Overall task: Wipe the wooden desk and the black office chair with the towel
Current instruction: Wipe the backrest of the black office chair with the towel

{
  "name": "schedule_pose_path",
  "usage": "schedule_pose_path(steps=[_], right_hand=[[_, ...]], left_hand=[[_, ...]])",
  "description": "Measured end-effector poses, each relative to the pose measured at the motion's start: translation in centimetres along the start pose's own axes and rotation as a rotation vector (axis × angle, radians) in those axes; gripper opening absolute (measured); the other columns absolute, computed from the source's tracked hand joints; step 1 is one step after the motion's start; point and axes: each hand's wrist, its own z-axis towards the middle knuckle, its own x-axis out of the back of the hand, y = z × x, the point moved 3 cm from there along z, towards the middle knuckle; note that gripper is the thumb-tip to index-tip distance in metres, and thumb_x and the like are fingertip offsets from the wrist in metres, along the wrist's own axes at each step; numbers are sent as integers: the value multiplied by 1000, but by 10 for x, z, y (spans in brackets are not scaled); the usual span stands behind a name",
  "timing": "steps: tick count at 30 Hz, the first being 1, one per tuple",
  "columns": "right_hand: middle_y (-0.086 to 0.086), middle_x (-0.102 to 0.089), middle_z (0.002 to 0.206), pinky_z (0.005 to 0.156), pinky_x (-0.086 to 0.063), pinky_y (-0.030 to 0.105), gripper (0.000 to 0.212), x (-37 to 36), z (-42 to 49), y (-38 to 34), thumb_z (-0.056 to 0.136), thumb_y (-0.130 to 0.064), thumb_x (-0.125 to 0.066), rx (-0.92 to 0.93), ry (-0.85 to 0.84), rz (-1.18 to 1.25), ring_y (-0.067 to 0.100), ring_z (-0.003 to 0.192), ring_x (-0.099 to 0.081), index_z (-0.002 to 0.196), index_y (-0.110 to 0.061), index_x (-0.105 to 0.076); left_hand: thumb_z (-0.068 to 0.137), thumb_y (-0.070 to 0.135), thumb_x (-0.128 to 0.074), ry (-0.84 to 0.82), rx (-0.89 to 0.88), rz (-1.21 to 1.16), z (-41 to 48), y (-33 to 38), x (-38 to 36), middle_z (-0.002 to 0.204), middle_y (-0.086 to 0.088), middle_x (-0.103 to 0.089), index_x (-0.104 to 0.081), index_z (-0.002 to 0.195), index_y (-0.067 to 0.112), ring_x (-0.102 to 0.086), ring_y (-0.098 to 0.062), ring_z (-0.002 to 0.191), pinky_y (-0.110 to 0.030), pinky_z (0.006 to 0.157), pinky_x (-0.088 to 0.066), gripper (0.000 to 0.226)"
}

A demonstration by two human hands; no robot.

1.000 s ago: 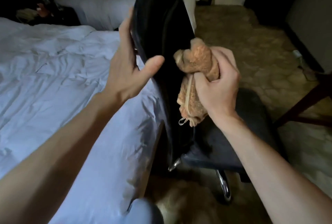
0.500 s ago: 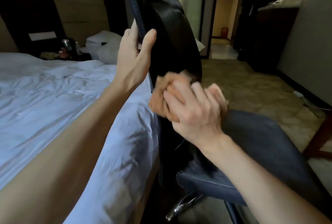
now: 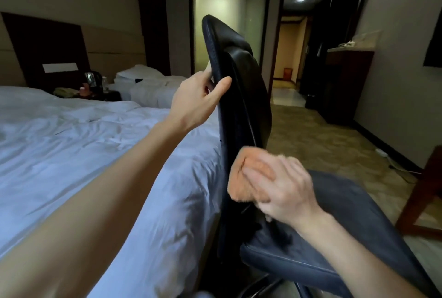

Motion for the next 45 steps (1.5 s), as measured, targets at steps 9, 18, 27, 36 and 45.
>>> schedule_pose_path(steps=[9, 18, 27, 36, 45], right_hand=[[11, -71, 111, 65, -42, 38, 35, -29, 4, -30, 78, -15, -48, 205, -93, -37, 30, 74, -56, 98, -19, -76], [12, -66, 123, 62, -48, 40, 42, -12, 14, -34, 69, -26, -64, -13, -224, 5, 35, 86, -61, 111, -20, -70], [7, -51, 123, 73, -35, 40, 32, -56, -56, -69, 75, -14, -68, -215, -870, -47, 31, 107, -55, 105, -25, -62], [0, -47, 132, 82, -55, 43, 53, -24, -122, -44, 72, -27, -71, -624, -664, 11, 29, 110, -57, 124, -31, -64], [-16, -50, 129, 89, -51, 38, 54, -41, -131, -59, 77, -15, -76, -1073, -373, 350, 20, 109, -62, 124, -36, -61]], left_hand=[[95, 63, -48, 85, -21, -83, -3, -4, -5, 76, 4, -64, -54, 145, 35, -62, -14, 77, -42, 77, -51, 57], [96, 65, -50, 100, 84, -86, -14, -16, -9, 61, 9, -49, -40, 155, 45, -51, -5, 61, -33, 64, -44, 63], [90, 51, -68, -187, 206, -125, -63, -57, -38, 102, 9, -76, -35, 157, 41, -73, -15, 88, -39, 81, -59, 75], [105, 45, -51, -33, 283, 30, -90, -64, -68, 104, 14, -65, -35, 156, 44, -58, -9, 91, -30, 73, -41, 54], [99, 29, -52, 390, 622, -473, -231, -54, -127, 106, 2, -69, -69, 114, 14, -62, -10, 100, -33, 97, -48, 27]])
